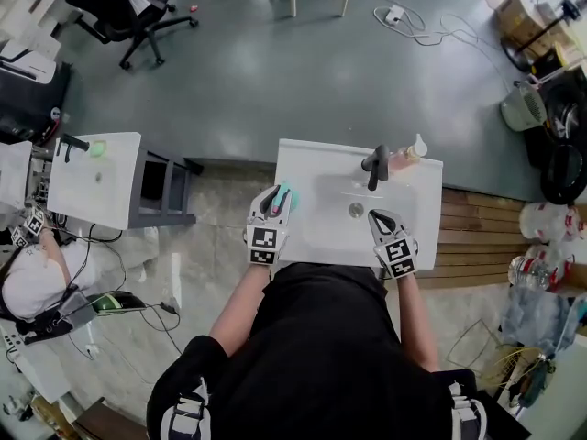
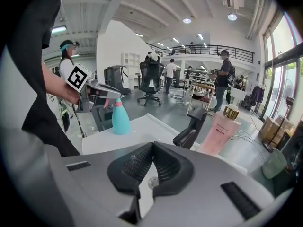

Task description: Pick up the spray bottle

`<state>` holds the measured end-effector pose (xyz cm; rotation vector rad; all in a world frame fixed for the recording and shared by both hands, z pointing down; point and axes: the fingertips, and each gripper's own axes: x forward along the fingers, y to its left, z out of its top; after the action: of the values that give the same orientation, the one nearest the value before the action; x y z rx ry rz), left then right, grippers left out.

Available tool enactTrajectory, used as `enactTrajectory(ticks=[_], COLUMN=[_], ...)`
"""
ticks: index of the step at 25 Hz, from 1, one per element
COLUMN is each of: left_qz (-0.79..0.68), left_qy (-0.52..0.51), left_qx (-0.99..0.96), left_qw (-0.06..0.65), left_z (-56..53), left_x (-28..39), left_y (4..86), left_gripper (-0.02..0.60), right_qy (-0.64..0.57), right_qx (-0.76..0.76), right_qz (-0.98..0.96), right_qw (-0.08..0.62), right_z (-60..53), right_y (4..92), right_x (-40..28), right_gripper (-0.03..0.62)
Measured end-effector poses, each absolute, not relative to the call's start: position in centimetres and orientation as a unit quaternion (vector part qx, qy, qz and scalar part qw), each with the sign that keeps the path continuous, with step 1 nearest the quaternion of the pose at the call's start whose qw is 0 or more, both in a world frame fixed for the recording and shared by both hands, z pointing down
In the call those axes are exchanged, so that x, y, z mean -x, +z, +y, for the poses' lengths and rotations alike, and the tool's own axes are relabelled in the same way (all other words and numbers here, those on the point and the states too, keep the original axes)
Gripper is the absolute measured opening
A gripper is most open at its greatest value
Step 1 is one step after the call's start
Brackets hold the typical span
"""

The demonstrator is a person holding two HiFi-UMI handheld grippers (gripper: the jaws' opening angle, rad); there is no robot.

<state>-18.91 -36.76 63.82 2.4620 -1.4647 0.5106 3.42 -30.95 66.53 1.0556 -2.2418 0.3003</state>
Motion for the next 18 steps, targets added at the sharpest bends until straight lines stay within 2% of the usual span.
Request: enactTrajectory(ticks=[18], left_qz=[-0.502], left_qy=[0.166], left_qx=[-0.84], left_qw=[0.121], left_z=[-35.6], left_x=[19.6], left_y=[63.7], left_gripper=[0.091], right_qy=[0.111], right_qx=[-0.401], right_qz=[-0.852], right_qw=[0.317], right_z=[-29.2], right_y=[66.3], right_x=[-3.6], right_gripper=[0.017])
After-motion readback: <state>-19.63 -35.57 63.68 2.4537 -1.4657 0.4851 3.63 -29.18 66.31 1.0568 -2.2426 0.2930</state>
